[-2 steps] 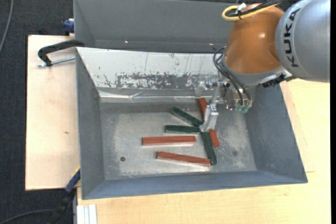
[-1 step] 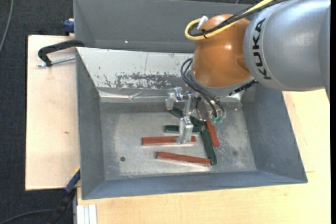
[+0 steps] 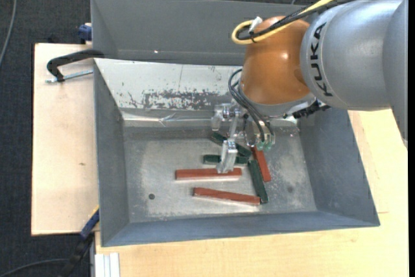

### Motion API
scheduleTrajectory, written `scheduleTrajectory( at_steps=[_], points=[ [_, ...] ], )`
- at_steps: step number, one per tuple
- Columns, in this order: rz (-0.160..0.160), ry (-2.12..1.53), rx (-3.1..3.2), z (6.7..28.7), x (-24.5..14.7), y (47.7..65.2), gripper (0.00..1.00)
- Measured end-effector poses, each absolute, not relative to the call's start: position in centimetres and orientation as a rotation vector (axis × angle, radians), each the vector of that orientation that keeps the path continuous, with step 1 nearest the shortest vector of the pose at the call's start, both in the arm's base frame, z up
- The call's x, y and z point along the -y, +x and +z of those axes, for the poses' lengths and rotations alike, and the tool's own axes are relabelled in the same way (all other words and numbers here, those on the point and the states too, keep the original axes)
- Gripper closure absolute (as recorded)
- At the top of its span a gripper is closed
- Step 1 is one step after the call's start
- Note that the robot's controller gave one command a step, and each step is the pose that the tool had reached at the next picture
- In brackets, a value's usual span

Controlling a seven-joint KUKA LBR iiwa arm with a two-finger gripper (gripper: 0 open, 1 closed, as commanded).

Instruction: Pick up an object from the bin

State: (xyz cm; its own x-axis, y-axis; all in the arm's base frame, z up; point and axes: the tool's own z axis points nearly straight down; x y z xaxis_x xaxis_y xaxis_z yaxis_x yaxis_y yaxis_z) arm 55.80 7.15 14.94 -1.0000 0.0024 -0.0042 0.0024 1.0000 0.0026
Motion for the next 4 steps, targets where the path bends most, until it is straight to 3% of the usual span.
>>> scheduleTrajectory(
  at_steps=[1, 2, 4],
  points=[
    [0.002, -0.182, -3.133, 9.6, -8.1, 52.5, 0.0],
    [0.005, -0.08, -3.13, 7.5, -8.5, 51.5, 1.0],
    [0.004, -0.08, -3.132, 7.7, -8.5, 51.4, 1.0]
  ],
)
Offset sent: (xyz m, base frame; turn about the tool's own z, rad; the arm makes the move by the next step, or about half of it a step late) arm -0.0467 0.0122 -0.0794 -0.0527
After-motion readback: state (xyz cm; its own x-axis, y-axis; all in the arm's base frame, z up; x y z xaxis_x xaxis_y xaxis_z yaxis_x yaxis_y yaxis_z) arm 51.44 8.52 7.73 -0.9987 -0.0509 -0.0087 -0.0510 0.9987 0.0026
